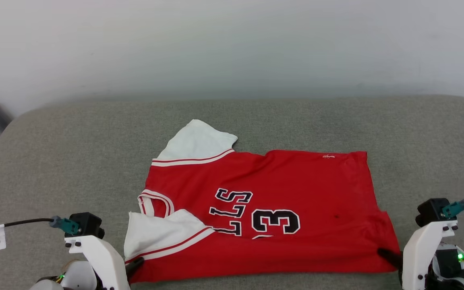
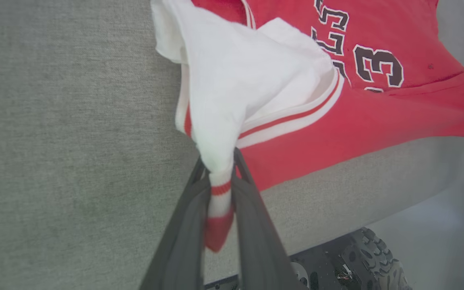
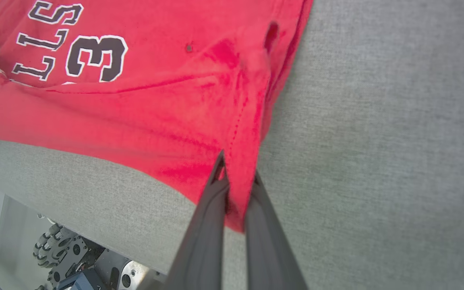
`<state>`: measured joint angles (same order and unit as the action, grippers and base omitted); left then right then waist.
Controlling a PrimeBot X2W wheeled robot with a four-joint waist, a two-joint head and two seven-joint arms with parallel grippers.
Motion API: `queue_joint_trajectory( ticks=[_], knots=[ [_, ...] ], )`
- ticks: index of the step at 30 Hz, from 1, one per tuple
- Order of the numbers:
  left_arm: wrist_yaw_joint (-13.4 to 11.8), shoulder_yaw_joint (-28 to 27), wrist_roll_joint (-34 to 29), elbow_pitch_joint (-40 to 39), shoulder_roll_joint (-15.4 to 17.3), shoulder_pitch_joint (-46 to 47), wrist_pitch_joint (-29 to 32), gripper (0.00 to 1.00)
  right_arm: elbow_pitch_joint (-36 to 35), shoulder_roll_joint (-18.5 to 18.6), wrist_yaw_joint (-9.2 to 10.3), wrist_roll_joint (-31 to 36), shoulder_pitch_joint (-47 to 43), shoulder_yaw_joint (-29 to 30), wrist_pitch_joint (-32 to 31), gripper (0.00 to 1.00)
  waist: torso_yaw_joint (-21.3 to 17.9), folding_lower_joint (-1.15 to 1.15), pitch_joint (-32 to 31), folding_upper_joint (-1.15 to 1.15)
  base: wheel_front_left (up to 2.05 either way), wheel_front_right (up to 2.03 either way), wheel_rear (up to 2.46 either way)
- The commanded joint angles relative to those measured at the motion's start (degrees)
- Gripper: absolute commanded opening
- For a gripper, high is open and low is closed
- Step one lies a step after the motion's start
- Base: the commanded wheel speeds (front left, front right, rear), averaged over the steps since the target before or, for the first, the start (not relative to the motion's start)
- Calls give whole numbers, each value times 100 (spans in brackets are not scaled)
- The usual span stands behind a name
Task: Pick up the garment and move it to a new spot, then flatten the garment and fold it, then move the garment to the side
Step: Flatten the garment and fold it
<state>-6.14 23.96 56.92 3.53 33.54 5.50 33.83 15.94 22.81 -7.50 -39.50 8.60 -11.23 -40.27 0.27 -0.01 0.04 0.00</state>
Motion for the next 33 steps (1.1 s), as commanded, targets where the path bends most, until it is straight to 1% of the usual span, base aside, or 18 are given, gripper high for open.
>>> queue_joint_trajectory(
  ticks=[1, 2, 6, 12, 17, 22, 24, 27, 30, 32, 33],
  knots=[
    [-46, -20, 26, 121, -96, 4, -87, 32, 7, -97, 2, 82, -120, 76, 103, 85, -1, 1, 60, 0, 0, 0, 0],
    [-21, -7, 58, 207, -168, 19, -111, 100, 4, -149, 2, 120, -165, 116, 189, 100, -5, 1, 95, 0, 0, 0, 0],
    [111, -35, -19, 465, -325, 273, -388, 100, -76, -309, 2, 299, -210, 199, 767, 100, -60, 1, 218, 0, 0, 0, 0],
    [331, -234, -285, 570, -412, 686, -1140, 100, -439, -433, 2, 717, -212, 362, 2104, 100, -229, 1, 299, 0, 0, 0, 0],
    [162, -377, -752, 559, -329, 1125, -1695, 100, -918, -631, 2, 1083, -125, 539, 2949, 100, -479, 1, 509, 0, 0, 0, 0],
    [-122, -535, -1169, 490, -287, 1801, -2075, 100, -1372, -841, 2, 1452, 88, 705, 3469, 100, -752, 1, 1056, 0, 0, 0, 0],
    [-194, -571, -1310, 485, -243, 2160, -2099, 100, -1555, -922, 2, 1555, 217, 781, 3621, 100, -855, 1, 1352, 0, 0, 0, 0],
    [-283, -605, -1406, 531, -214, 2677, -1967, 100, -1761, -1020, 2, 1617, 377, 819, 3747, 100, -1006, 1, 1766, 0, 0, 0, 0],
    [-234, -645, -1380, 692, -103, 3277, -1682, 100, -1895, -1111, 2, 1658, 549, 850, 3835, 100, -1171, 1, 2138, 0, 0, 0, 0],
    [-227, -656, -1327, 889, -30, 3614, -1376, 100, -1951, -1154, 2, 1677, 668, 810, 3937, 100, -1296, 1, 2329, 0, 0, 0, 0],
    [-227, -656, -1327, 889, -30, 3614, -1376, 100, -1951, -1154, 2, 1677, 668, 810, 3937, 100, -1296, 1, 2329, 0, 0, 0, 0]
  ],
)
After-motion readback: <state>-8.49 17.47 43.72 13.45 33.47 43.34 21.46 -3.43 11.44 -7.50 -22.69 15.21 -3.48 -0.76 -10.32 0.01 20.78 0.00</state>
